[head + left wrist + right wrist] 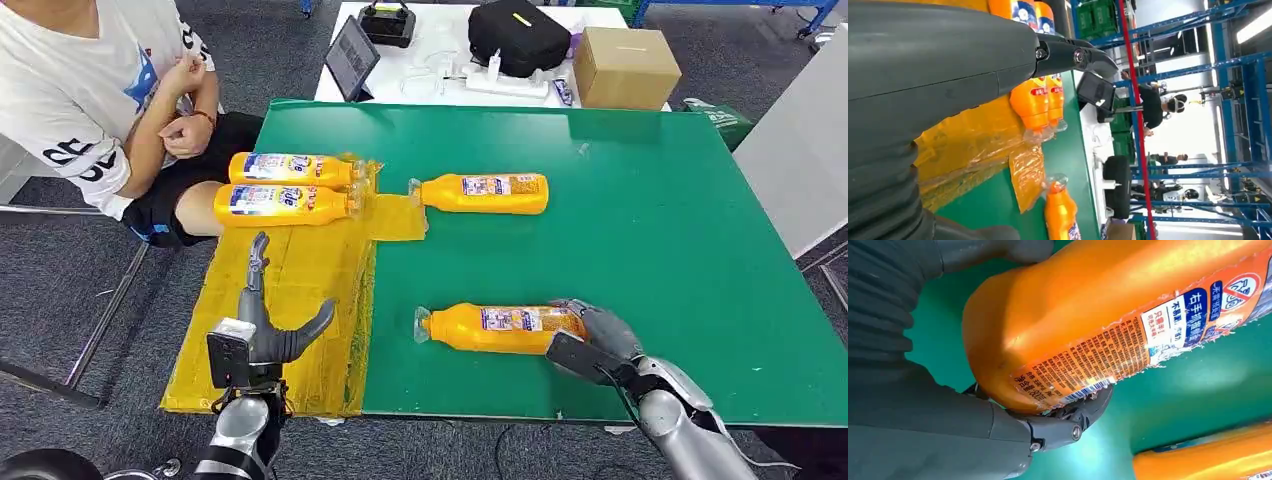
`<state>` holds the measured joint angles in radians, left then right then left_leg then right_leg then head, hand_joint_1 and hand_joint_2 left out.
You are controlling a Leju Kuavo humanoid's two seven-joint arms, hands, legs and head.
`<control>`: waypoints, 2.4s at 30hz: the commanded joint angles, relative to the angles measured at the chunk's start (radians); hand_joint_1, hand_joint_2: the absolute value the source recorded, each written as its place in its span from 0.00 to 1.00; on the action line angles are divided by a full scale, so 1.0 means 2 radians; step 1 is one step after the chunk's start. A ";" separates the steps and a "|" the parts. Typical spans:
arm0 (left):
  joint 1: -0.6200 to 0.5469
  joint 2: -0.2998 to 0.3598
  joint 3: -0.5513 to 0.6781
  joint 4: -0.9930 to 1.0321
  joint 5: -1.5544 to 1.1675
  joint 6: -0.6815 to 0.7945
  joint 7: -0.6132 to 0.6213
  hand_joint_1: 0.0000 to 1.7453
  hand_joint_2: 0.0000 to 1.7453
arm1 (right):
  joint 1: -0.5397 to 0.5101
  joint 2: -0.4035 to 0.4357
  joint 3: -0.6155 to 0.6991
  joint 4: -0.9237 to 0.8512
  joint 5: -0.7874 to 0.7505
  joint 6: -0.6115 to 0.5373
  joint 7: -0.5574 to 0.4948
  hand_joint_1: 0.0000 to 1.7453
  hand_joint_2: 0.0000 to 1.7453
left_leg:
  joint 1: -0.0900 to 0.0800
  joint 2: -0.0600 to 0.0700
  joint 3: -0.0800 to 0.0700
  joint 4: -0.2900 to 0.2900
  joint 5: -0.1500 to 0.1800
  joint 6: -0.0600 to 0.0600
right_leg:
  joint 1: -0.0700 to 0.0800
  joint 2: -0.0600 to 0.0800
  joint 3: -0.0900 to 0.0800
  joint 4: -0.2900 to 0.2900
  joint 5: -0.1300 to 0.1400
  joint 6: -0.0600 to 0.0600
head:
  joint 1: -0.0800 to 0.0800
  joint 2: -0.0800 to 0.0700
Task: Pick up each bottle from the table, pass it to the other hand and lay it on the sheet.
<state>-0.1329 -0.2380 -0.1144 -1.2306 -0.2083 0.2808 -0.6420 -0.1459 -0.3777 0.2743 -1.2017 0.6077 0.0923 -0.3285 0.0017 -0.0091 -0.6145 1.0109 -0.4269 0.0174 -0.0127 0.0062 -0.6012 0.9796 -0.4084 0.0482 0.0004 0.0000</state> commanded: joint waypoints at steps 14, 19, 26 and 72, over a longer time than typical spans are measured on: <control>0.011 0.000 0.004 -0.006 0.024 0.010 0.007 0.00 1.00 | 0.050 0.201 -0.103 -0.174 -0.072 -0.191 -0.105 1.00 1.00 | 0.001 0.003 0.001 0.000 -0.001 -0.001 | 0.001 0.002 0.000 0.001 -0.001 -0.001 | 0.000 0.000; 0.012 0.001 0.004 -0.008 0.030 0.015 0.007 0.00 1.00 | 0.064 0.218 -0.117 -0.215 -0.094 -0.226 -0.120 1.00 1.00 | 0.001 0.000 0.001 0.000 -0.001 -0.001 | 0.001 0.000 0.000 0.001 -0.001 -0.001 | 0.000 0.000; 0.011 -0.004 0.010 -0.017 0.091 -0.006 0.028 0.00 1.00 | 0.084 0.250 -0.150 -0.244 -0.151 -0.270 -0.146 1.00 1.00 | 0.000 0.000 0.001 0.000 -0.001 -0.001 | 0.001 -0.001 0.001 0.001 -0.001 -0.001 | 0.000 0.000; 0.006 0.042 -0.122 0.009 0.346 -0.303 0.143 0.00 1.00 | 0.031 0.294 0.110 0.131 -0.130 -0.193 -0.185 1.00 1.00 | 0.001 0.001 0.001 0.000 -0.001 -0.001 | 0.001 0.000 0.001 0.000 -0.001 -0.001 | 0.000 0.000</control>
<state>-0.0902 -0.1602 -0.3445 -1.2421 0.4891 -0.3319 -0.3574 -0.0381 0.2121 0.4436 -1.0709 0.3456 -0.2918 -0.6962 0.0032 -0.0093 -0.6167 1.0104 -0.4266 0.0167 -0.0114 0.0062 -0.6034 0.9806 -0.4092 0.0473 0.0004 0.0000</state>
